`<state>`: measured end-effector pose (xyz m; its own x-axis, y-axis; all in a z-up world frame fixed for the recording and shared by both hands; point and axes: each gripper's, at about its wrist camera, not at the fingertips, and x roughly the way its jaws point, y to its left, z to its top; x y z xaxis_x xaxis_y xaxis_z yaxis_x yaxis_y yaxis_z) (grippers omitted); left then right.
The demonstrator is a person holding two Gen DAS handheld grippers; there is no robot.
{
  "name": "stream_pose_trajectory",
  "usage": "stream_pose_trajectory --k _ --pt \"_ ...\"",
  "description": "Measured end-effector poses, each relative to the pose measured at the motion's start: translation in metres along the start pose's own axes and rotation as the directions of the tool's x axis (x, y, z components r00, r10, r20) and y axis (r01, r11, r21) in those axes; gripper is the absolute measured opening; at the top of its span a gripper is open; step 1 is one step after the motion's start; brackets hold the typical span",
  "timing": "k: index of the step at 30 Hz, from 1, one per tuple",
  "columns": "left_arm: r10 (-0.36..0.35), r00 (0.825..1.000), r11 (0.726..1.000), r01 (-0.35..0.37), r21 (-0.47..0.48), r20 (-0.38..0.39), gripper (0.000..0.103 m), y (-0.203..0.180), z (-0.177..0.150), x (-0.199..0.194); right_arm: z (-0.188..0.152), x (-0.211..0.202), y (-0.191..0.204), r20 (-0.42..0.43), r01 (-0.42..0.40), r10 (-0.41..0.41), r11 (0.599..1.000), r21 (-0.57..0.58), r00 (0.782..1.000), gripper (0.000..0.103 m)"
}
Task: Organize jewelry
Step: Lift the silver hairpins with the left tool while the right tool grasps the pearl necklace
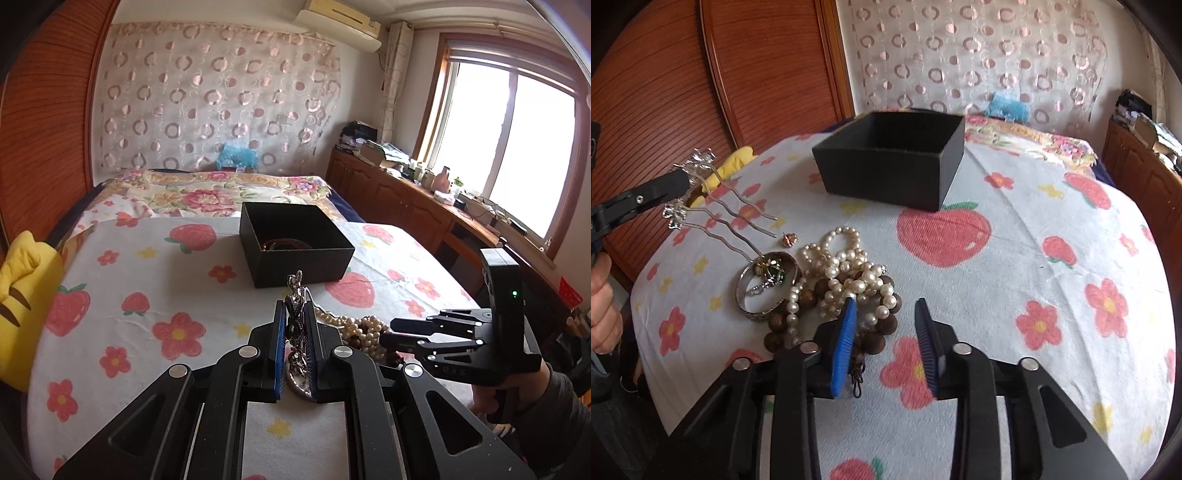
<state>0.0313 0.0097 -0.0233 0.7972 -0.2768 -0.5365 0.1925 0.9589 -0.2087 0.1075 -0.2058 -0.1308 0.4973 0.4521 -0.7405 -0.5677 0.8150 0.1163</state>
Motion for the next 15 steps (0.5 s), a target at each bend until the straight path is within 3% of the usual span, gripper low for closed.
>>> stream_pose_trajectory --k 5,15 --pt "0.003 1.000 1.000 -0.003 -0.002 -0.003 0.008 0.003 -0.002 0.001 0.005 -0.002 0.003 0.019 -0.008 0.008 1.000 -0.005 1.000 0.011" --pt "0.009 1.000 1.000 -0.009 0.000 0.003 0.008 0.007 -0.003 0.001 0.021 -0.016 0.007 0.081 0.008 -0.005 0.999 -0.035 0.997 0.008"
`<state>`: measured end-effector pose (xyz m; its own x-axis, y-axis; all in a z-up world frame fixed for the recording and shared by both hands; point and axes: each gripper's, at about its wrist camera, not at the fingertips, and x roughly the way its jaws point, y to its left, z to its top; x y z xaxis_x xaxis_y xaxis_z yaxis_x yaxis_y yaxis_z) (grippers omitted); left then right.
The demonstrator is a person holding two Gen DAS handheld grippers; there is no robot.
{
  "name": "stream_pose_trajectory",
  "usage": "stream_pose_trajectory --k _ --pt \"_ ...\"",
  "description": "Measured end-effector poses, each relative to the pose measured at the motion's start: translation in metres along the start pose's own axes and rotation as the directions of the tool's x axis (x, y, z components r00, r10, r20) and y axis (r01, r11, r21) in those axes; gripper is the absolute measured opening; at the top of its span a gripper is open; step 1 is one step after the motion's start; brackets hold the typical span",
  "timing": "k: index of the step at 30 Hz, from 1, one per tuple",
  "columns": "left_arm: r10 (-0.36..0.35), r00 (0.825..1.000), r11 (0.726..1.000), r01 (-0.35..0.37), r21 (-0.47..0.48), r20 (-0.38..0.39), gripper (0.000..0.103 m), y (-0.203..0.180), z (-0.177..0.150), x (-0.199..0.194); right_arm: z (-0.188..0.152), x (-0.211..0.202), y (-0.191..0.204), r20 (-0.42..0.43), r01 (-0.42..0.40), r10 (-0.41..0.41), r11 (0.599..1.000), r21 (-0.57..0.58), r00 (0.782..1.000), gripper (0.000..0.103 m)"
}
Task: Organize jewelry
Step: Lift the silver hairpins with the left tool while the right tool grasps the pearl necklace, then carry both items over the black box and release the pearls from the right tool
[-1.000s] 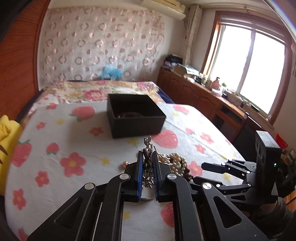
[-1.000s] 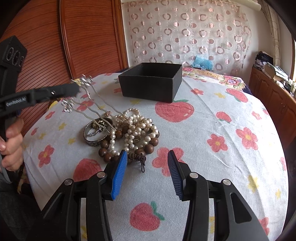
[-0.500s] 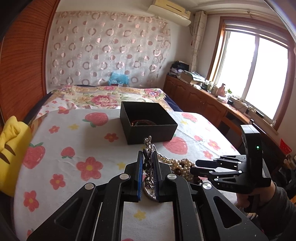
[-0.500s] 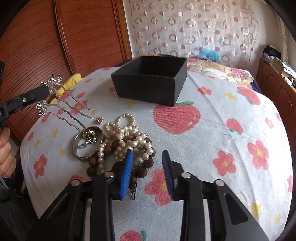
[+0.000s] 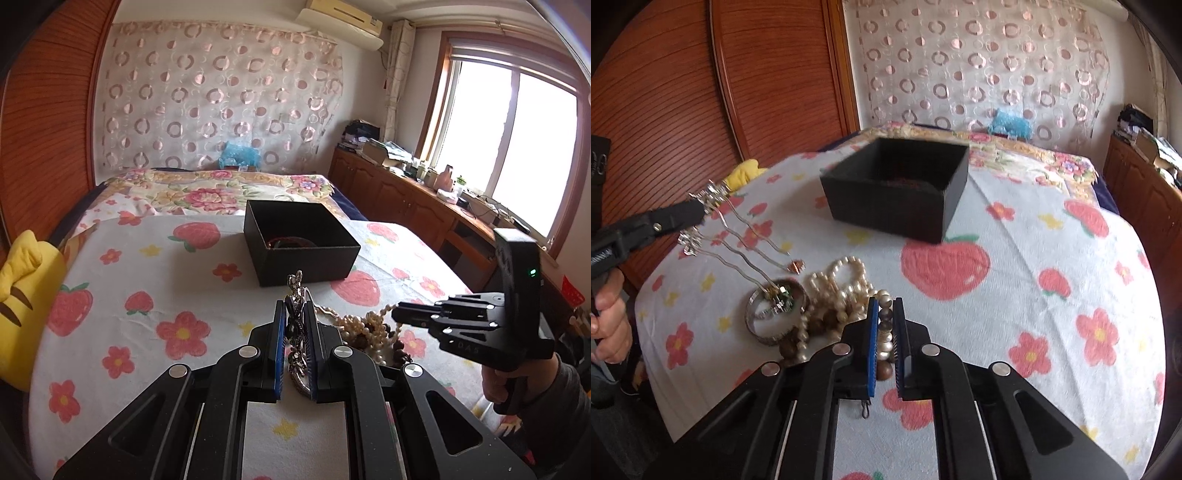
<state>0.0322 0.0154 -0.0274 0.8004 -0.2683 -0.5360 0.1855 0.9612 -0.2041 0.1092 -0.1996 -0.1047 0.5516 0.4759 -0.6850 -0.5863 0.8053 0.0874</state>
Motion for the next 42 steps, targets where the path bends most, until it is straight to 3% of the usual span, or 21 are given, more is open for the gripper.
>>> stream_pose_trajectory --k 18,42 --pt "0.023 0.998 0.999 -0.024 0.021 0.057 0.008 0.003 0.033 0.000 0.086 -0.073 0.005 0.204 0.053 -0.033 0.994 -0.092 0.978 0.008" --pt "0.042 0.994 0.997 -0.049 0.067 0.098 0.008 -0.006 0.082 0.031 0.197 -0.095 -0.008 0.329 0.134 -0.095 0.986 -0.100 0.940 0.008"
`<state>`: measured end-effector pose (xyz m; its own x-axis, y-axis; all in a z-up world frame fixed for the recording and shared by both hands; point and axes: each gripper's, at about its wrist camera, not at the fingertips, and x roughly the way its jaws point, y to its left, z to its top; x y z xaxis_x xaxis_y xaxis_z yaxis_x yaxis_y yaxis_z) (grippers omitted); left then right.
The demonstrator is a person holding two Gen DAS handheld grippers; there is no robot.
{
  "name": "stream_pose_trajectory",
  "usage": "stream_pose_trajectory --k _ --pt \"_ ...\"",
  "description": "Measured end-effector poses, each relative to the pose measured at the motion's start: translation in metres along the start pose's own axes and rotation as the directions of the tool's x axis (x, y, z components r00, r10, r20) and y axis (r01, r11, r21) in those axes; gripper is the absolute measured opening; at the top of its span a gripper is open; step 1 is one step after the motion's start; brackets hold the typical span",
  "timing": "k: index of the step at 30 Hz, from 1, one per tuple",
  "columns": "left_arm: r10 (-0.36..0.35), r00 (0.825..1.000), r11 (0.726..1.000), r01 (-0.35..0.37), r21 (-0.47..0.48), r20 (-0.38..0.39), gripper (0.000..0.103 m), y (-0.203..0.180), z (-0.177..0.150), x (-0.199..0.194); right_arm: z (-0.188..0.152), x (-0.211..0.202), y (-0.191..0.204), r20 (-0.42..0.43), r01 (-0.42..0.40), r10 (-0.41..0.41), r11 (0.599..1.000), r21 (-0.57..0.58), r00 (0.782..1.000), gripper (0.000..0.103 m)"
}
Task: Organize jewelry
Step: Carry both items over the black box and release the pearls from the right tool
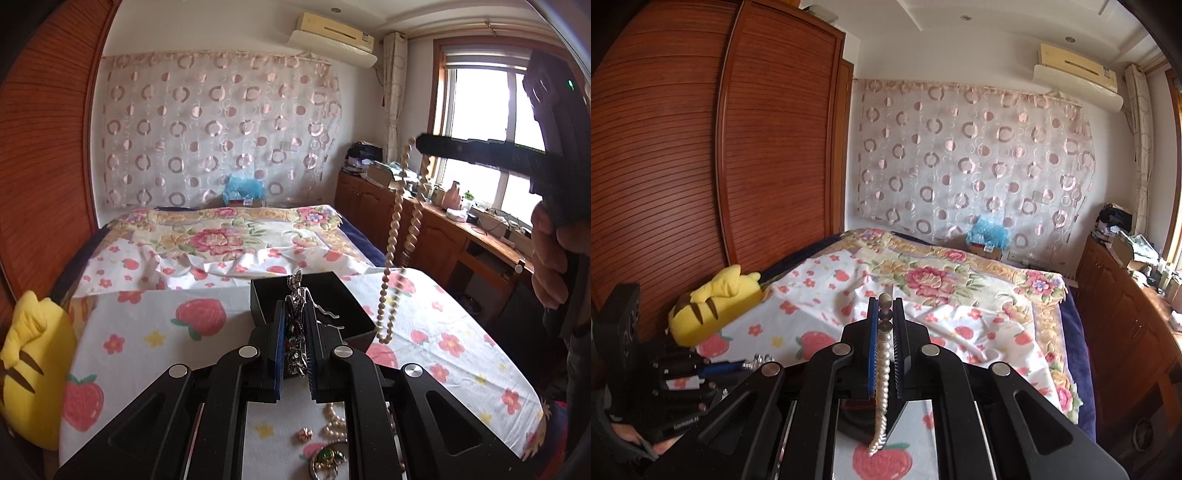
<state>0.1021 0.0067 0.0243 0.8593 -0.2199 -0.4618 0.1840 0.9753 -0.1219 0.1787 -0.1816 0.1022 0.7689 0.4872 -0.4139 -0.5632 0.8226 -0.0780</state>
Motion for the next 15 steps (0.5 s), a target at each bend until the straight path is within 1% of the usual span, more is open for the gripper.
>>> stream_pose_trajectory --k 4,7,9,13,15 --pt "0.005 1.000 1.000 -0.005 0.001 -0.002 0.008 0.000 0.004 0.005 0.009 0.006 -0.005 0.011 0.017 -0.017 1.000 0.008 1.000 0.008" --pt "0.009 1.000 1.000 -0.009 0.002 -0.008 0.008 0.000 0.006 0.011 0.007 0.017 -0.008 -0.010 0.021 -0.021 1.000 0.015 1.000 0.008" --pt "0.012 1.000 1.000 -0.012 0.004 -0.015 0.008 0.000 0.007 0.016 0.000 0.027 -0.010 -0.035 0.021 -0.020 1.000 0.021 0.999 0.008" --pt "0.020 0.999 1.000 -0.019 0.011 -0.030 0.008 0.000 0.006 0.024 -0.027 0.054 -0.012 -0.111 -0.001 0.006 0.999 0.047 0.994 0.009" --pt "0.024 0.999 1.000 -0.024 0.012 -0.039 0.008 0.000 0.005 0.029 -0.046 0.073 -0.013 -0.168 -0.018 0.029 0.998 0.068 0.985 0.009"
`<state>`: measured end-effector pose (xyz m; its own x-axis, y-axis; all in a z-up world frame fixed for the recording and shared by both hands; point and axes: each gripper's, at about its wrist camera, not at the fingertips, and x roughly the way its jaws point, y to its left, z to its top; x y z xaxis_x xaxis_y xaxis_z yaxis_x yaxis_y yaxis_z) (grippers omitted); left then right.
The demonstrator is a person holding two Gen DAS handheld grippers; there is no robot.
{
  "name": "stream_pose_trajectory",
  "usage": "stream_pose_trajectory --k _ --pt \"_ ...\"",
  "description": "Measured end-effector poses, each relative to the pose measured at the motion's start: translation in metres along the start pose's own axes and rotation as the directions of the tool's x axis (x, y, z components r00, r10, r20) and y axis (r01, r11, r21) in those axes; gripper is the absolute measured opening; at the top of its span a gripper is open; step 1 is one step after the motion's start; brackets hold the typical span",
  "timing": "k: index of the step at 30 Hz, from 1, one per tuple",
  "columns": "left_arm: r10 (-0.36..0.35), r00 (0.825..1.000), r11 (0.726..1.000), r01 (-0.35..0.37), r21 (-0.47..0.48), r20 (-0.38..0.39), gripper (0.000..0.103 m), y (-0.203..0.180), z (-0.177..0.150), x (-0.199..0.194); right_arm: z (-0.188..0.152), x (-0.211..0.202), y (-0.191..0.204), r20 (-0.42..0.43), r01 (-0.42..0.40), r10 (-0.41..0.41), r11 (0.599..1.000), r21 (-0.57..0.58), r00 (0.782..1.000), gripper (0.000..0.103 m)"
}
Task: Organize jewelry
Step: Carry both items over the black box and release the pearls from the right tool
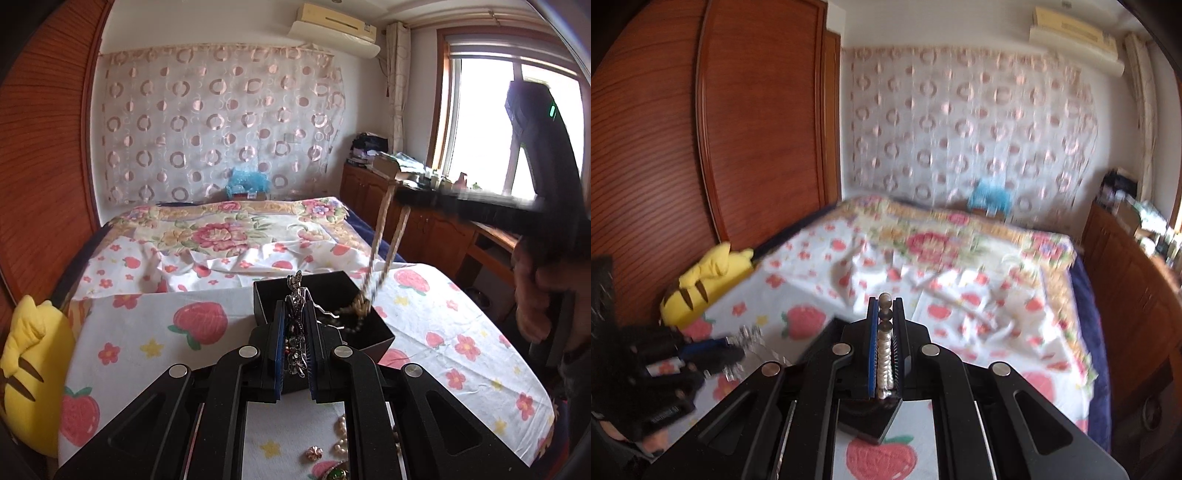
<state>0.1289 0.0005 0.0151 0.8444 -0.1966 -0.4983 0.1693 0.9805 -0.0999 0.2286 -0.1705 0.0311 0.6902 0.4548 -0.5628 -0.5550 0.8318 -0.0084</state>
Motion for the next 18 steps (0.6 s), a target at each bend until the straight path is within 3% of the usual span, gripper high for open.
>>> stream_pose_trajectory --k 8,12,18 --pt "0.015 0.999 1.000 -0.015 0.007 -0.038 0.008 -0.001 0.002 0.022 -0.048 0.049 -0.001 -0.117 -0.032 0.038 0.998 0.054 0.992 0.009" --pt "0.022 0.999 1.000 -0.022 0.013 -0.049 0.008 -0.004 0.004 0.032 -0.059 0.048 -0.005 -0.122 -0.034 0.042 0.998 0.062 0.992 0.015" --pt "0.024 0.998 1.000 -0.024 0.017 -0.049 0.008 -0.007 0.008 0.041 -0.077 0.034 -0.015 -0.124 -0.031 0.040 0.997 0.072 0.991 0.016"
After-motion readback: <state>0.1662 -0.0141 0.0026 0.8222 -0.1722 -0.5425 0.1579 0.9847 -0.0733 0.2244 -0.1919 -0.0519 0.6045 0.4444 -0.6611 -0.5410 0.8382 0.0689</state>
